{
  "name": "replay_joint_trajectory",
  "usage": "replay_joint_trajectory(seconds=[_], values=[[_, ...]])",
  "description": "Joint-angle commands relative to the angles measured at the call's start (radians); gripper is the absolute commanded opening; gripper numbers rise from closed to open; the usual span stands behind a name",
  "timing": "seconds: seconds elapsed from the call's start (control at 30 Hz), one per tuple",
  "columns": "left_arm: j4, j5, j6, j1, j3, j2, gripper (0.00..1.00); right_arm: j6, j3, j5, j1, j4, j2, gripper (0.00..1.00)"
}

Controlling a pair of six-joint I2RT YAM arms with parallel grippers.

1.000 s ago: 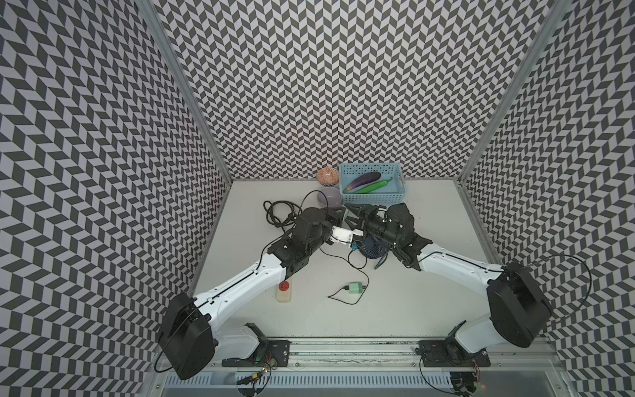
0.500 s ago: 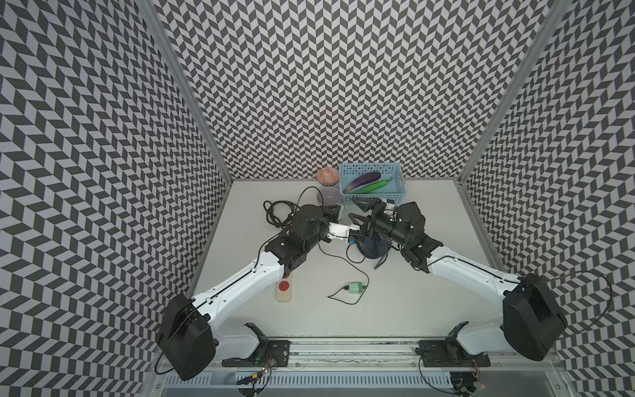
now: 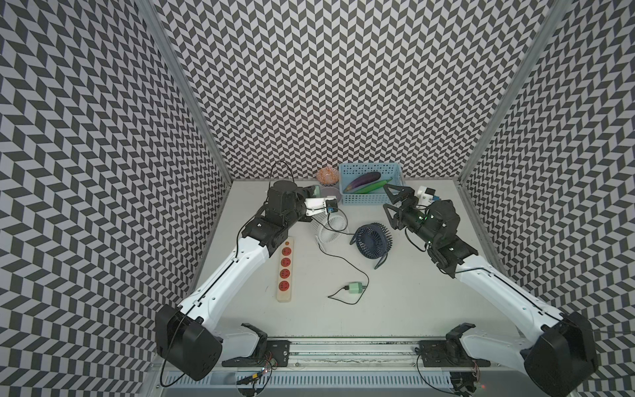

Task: Plug the desk fan into the power strip
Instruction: Pick up the plug from the center of the board, then insert the plug into the socket.

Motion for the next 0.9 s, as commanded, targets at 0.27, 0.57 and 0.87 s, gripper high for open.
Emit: replay_joint_trajectory(seconds=[0.27, 0.57, 0.87], values=[[-0.301, 0.223, -0.083, 0.090, 0.111, 0.018, 0.00, -0.580, -0.040, 0.125, -0.077, -0.094, -0.176, 1.00], [-0.537, 0.292, -0.033, 0.161, 0.200, 0.097, 0.00, -0.925, -0.087, 0.108, -0.129, -0.140, -0.203, 0.99], [-0.797, 0.310, 0.025, 0.222, 0.371, 0.237, 0.00, -1.122, -0.169, 0.111, -0.138, -0.126, -0.214, 1.00]])
